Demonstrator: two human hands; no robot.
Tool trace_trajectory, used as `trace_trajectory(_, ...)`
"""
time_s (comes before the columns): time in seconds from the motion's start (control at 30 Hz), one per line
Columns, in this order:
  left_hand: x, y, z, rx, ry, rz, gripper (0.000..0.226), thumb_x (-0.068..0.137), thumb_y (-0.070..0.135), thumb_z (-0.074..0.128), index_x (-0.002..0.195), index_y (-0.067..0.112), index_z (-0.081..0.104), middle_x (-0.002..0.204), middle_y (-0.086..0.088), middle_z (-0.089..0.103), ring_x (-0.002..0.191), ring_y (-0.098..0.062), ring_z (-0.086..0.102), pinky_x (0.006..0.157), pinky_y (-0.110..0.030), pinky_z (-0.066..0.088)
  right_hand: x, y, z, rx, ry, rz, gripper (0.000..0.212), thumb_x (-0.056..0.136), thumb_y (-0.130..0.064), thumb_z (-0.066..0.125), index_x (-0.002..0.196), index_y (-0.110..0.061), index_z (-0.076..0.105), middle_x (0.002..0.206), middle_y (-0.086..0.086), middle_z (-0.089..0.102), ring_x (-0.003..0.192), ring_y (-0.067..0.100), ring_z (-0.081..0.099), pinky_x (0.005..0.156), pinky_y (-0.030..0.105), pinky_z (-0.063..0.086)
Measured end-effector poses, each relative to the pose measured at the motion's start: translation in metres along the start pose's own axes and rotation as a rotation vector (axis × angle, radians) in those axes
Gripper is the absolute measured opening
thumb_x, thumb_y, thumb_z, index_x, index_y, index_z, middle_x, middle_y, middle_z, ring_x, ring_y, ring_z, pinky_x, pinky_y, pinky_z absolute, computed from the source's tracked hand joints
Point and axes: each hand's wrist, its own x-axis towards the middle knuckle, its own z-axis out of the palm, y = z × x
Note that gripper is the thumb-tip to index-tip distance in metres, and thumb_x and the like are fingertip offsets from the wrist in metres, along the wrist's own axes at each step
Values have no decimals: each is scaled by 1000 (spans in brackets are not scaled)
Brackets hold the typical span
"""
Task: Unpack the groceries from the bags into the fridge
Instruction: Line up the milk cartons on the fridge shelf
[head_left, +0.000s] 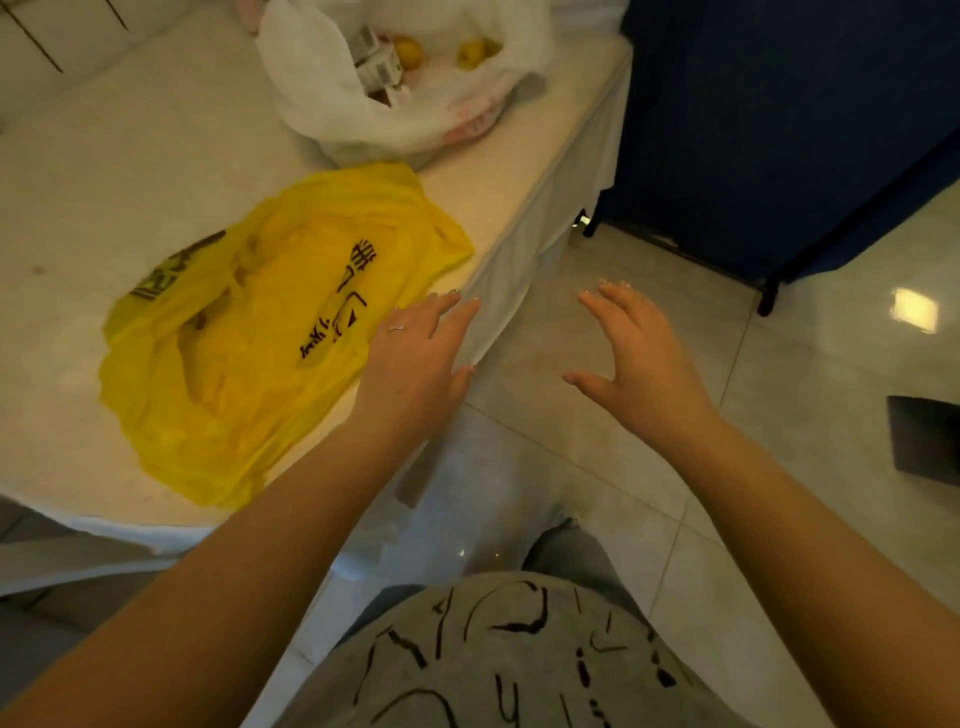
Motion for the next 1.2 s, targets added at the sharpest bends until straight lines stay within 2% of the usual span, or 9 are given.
trace_trajectory(0.1,50,-13,12,8,44,-57,66,73,24,72,133,11,49,131,-16,54,116,-36,53,92,-51,45,65,23,-6,21,-10,-44,81,78,-31,73,145,-16,30,153,9,26,142,24,19,115,37,16)
trace_trajectory(0.23,130,-26,32,39,74,-161,70,72,23,76,135,12,48,133,-15,52,118,-36,51,94,-53,44,162,62,-12,65,-5,-159,81,76,-28,76,143,-13,33,149,11,33,139,27,27,113,38,21)
trace_trajectory(0.37,208,-31,40,70,50,-304,69,75,24,74,137,15,45,137,-13,50,123,-35,48,98,-52,41,258,94,-27,98,-63,-256,81,76,-28,76,144,-16,33,149,11,32,139,28,27,111,49,29)
trace_trajectory(0.5,268,-41,44,102,73,-426,66,76,26,72,136,15,45,137,-11,49,124,-34,46,100,-50,40,341,109,-36,93,-128,-358,78,74,-26,77,141,-12,38,147,14,35,138,31,28,110,46,28)
trace_trajectory(0.7,314,-76,46,95,151,-642,67,79,26,70,139,16,42,139,-10,48,126,-30,45,103,-52,37,437,99,-26,42,-259,-485,80,81,-34,70,146,-22,26,154,3,23,142,22,17,114,39,23)
trace_trajectory(0.83,333,-106,46,93,217,-711,60,81,23,69,135,12,46,135,-11,51,122,-30,48,101,-49,41,490,81,-14,72,-257,-583,79,77,-31,74,143,-18,33,150,6,31,137,25,25,110,41,27)
trace_trajectory(1.03,364,-144,45,74,306,-756,54,84,12,65,134,10,48,131,-13,54,118,-31,50,100,-46,41,552,55,1,77,-273,-740,74,75,-27,77,139,-14,41,147,11,36,137,29,29,108,43,27)
trace_trajectory(1.13,379,-156,44,67,299,-821,54,84,15,66,134,10,48,132,-12,53,119,-30,49,98,-42,41,580,42,11,64,-281,-829,71,73,-24,78,135,-12,46,143,12,41,133,31,34,106,41,29)
trace_trajectory(1.2,389,-160,50,58,271,-837,55,83,15,67,135,10,48,133,-11,52,119,-30,49,97,-40,43,597,34,19,3,-327,-875,72,75,-26,76,138,-17,42,147,7,36,137,26,29,108,40,27)
